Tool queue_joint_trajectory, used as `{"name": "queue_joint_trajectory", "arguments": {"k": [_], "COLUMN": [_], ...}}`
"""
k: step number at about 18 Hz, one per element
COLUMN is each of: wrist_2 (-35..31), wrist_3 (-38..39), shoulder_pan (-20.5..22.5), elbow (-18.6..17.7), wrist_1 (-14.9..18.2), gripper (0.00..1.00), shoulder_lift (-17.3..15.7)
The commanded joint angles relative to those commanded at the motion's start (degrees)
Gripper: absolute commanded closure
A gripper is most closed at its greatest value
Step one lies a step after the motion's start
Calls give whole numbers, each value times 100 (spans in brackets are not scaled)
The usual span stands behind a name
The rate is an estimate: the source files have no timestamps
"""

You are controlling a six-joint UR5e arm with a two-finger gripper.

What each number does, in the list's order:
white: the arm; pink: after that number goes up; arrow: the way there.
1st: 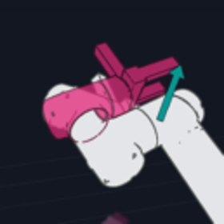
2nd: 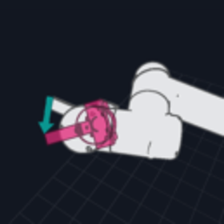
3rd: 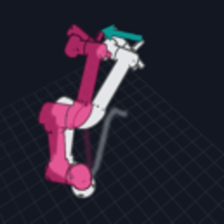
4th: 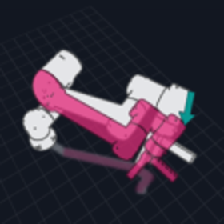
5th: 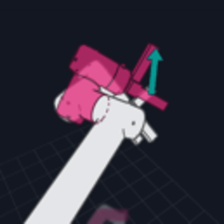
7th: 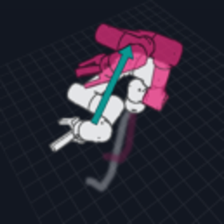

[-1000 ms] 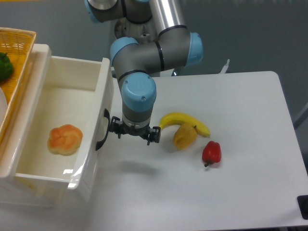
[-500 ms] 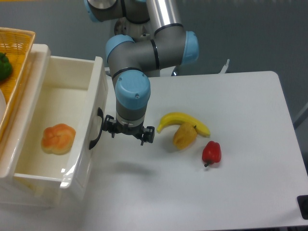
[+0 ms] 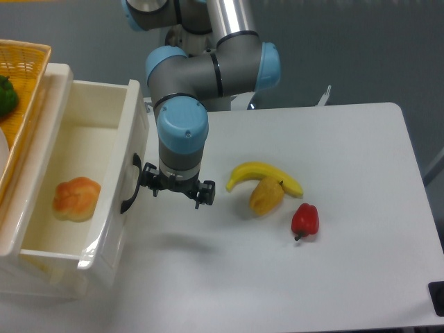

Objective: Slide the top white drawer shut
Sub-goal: 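Push the drawer front with the gripper, sliding the drawer inward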

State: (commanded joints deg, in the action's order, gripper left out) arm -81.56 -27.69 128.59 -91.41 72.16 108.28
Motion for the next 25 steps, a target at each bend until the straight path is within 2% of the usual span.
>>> {"name": "queue_joint_trajectory", "arguments": {"k": [25], "wrist_2": [79], "wrist_3": [97], "shoulder_pan": [-378], "elbow": [70], "wrist_1": [0], "gripper": [0], "shoulder_lift": [-79]}}
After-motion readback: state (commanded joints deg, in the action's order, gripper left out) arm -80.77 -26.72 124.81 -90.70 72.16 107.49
